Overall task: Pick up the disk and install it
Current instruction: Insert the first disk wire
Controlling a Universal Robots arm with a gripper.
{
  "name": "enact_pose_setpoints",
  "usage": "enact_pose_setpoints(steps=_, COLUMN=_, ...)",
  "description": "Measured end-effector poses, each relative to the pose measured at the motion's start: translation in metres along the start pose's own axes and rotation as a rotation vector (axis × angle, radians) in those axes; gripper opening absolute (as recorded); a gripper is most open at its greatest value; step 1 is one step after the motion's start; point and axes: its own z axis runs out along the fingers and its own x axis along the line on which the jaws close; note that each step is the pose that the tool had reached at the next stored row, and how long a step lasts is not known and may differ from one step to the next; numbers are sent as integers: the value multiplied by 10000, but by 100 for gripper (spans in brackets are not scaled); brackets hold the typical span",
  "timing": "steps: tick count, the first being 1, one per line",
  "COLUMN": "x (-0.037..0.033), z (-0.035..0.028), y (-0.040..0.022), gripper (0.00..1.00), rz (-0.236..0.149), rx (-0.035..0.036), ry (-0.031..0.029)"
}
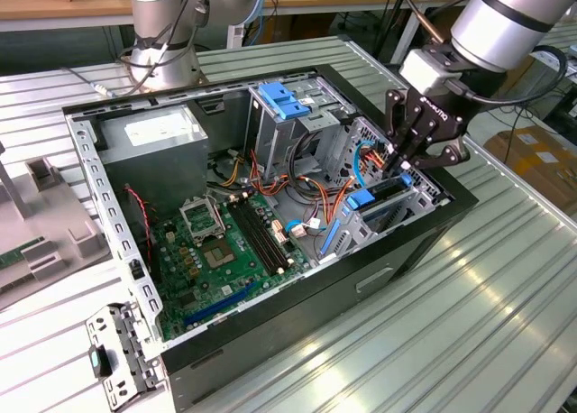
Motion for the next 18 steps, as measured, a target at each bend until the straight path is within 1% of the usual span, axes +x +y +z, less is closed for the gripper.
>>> enact_pose_setpoints(steps=3, x=19, z=3, y=-9, gripper=16, rz=-189, rx=-10, ry=17)
enact_pose_setpoints(steps=8, x=66, z=12, y=-12, gripper=16, rz=-195, rx=-11, ry=15)
enact_pose_setpoints(steps=18, x=70, z=49, y=-22, gripper=16, rz=-371, rx=-19, ry=35)
